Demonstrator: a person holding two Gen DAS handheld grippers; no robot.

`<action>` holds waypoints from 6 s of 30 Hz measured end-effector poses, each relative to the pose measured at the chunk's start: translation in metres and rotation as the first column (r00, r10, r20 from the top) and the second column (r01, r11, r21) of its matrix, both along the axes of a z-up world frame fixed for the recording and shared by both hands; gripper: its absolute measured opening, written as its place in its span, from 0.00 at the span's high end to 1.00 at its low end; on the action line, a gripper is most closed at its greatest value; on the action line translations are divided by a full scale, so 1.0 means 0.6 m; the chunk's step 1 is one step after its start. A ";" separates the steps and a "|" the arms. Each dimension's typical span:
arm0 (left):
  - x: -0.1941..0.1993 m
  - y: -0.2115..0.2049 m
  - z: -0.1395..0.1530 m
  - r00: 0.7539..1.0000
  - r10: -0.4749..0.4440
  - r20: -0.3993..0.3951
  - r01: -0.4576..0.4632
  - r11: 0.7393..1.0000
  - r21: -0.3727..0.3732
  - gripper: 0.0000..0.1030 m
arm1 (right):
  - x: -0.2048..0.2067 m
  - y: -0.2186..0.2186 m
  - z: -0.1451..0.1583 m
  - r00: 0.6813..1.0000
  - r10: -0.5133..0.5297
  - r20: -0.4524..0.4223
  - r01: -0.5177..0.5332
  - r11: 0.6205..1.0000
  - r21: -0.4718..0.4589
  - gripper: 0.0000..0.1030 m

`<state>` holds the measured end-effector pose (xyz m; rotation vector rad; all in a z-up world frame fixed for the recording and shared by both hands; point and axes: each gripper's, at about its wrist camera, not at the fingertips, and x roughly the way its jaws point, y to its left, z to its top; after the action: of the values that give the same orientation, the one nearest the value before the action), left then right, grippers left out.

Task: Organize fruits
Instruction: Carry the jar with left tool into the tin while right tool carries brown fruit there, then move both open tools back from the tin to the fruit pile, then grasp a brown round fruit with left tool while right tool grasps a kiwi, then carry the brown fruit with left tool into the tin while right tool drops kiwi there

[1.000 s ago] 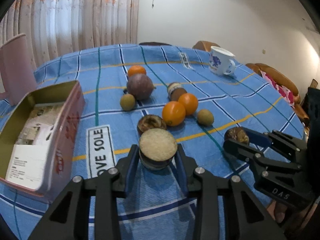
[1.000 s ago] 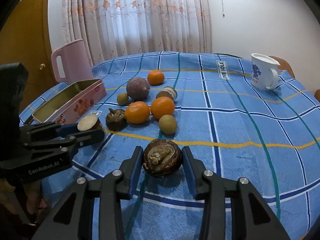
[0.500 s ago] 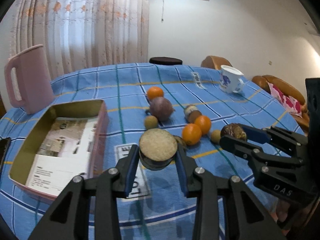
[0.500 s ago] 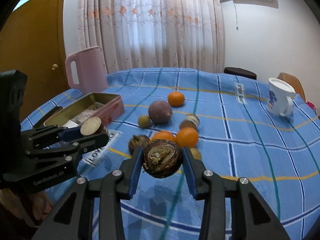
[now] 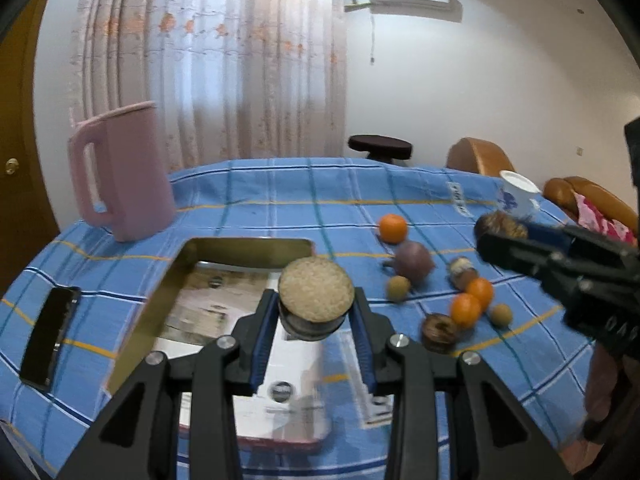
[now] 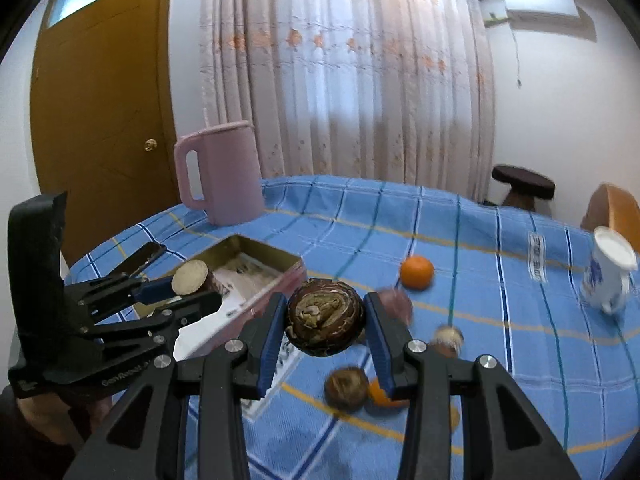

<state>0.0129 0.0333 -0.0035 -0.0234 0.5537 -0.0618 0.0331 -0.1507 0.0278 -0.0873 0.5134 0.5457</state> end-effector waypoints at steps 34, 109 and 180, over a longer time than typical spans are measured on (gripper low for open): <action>0.073 0.143 -0.044 0.986 0.125 -0.111 -0.123 0.992 0.021 0.64 | 0.099 0.217 -0.078 0.971 0.186 -0.152 -0.196 0.979 -0.053 0.60; 0.078 -0.165 -0.085 0.916 -0.290 -0.278 0.295 0.955 -0.025 0.47 | 0.085 -0.109 -0.150 0.919 -0.240 -0.312 0.179 0.961 -0.212 0.70; -0.020 -0.134 -0.040 0.973 -0.195 0.120 0.198 0.980 -0.013 0.57 | -0.025 -0.130 -0.067 0.988 -0.139 0.069 0.139 0.990 -0.003 0.73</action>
<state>0.0011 -0.0472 -0.0275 0.0110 0.4350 -0.2616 0.0181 -0.2284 -0.0123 -0.0766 0.4514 0.4028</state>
